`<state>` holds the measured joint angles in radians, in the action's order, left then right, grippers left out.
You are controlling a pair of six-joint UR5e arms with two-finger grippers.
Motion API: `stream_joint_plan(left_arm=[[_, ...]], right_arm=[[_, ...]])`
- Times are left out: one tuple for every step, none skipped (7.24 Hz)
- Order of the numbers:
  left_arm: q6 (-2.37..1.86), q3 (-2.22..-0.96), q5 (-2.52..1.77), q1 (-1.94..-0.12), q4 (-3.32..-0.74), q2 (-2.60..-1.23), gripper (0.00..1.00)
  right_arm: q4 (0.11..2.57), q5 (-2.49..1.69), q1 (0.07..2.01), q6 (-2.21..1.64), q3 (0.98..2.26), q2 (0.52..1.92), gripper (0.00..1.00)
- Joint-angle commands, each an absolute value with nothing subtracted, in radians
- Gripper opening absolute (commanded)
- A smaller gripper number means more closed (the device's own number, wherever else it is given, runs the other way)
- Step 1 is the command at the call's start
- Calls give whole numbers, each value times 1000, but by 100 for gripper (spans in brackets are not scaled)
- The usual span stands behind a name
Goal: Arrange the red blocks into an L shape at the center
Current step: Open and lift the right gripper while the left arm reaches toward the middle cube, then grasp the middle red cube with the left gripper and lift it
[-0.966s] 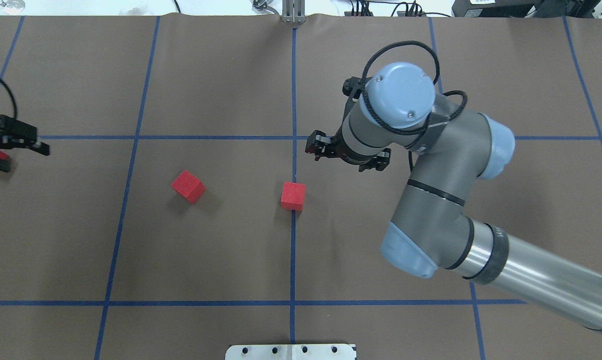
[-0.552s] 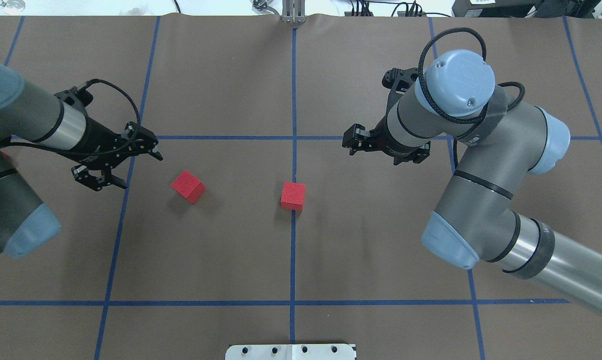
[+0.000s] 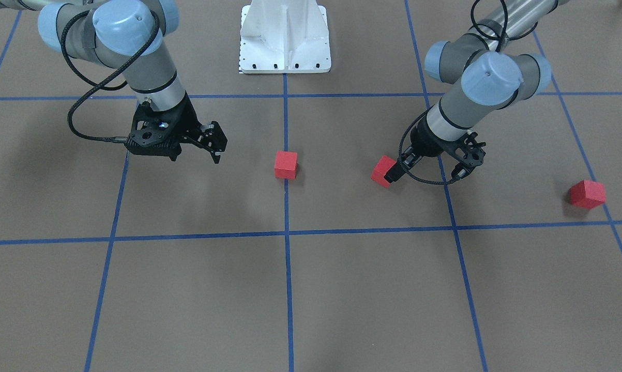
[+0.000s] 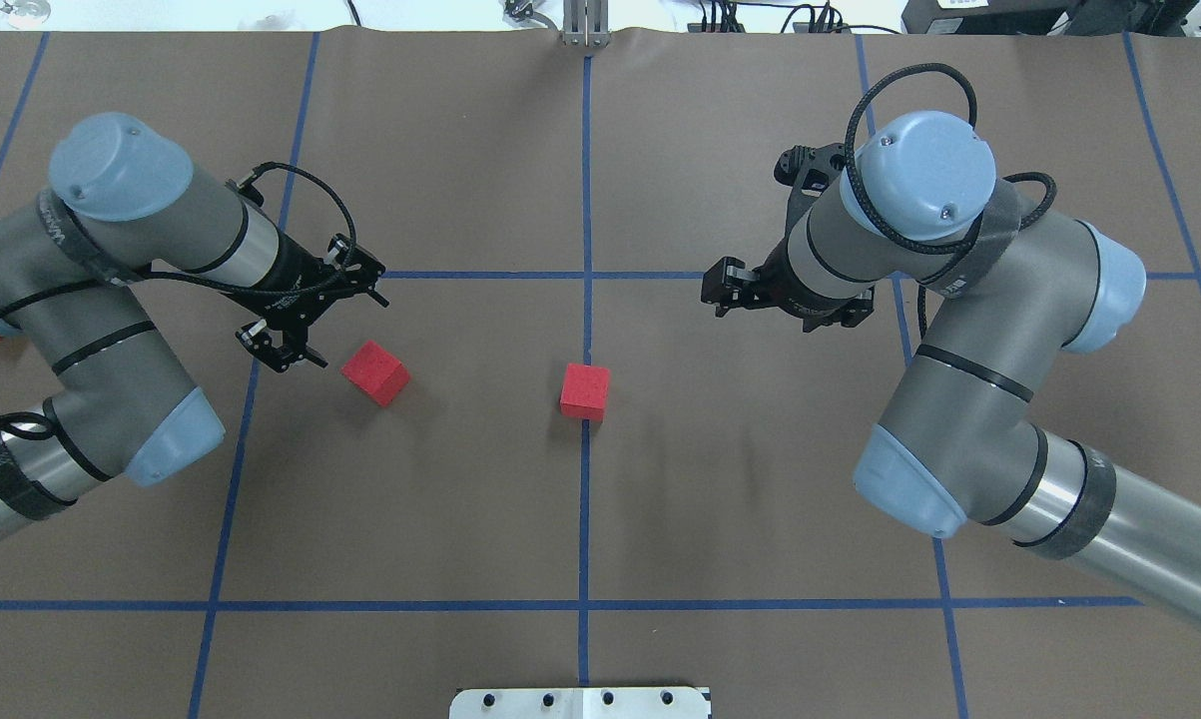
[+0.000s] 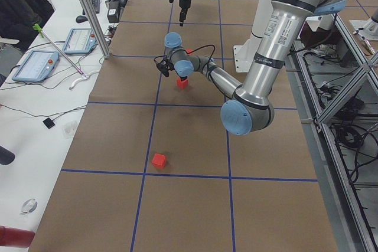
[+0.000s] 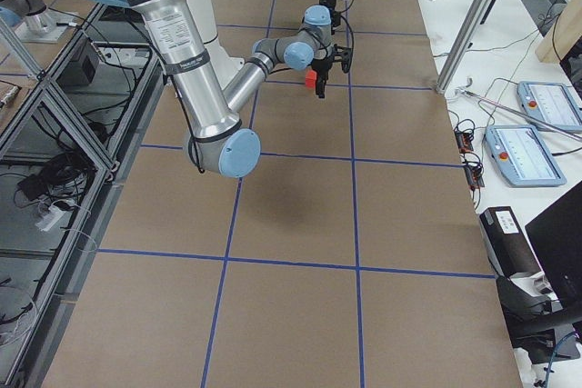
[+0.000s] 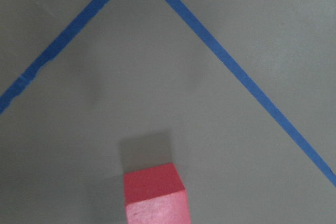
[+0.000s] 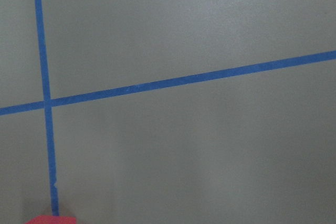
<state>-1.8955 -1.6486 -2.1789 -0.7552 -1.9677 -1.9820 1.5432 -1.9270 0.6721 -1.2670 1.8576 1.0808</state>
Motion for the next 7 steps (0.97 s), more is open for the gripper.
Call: stream_joint_plan(left_arm=[[-1902, -1625, -2169, -715, -1967, -1980, 100], [-1904, -1621, -2163, -703, -1967, -1980, 100], [-1904, -1615, -2152, -700, -1967, -1982, 99], [-1904, -1594, -2129, -683, -1967, -1988, 86], [-1919, -1597, -2132, -683, -1935, -1994, 6], [-1917, -1597, -2132, -683, -1925, -1999, 0], [-1917, -1603, -2137, -683, -1919, -2026, 0]], right_arm=[[1543, -1927, 672, -1264, 1855, 1081, 100], [1543, -1927, 670, -1264, 1855, 1081, 100], [1543, -1927, 672, -1264, 1853, 1081, 100], [1543, -1927, 672, -1264, 1855, 1084, 100], [1543, -1925, 672, -1264, 1855, 1083, 100], [1542, -1925, 672, -1264, 1856, 1088, 100], [1542, -1927, 672, -1264, 1858, 1089, 100]])
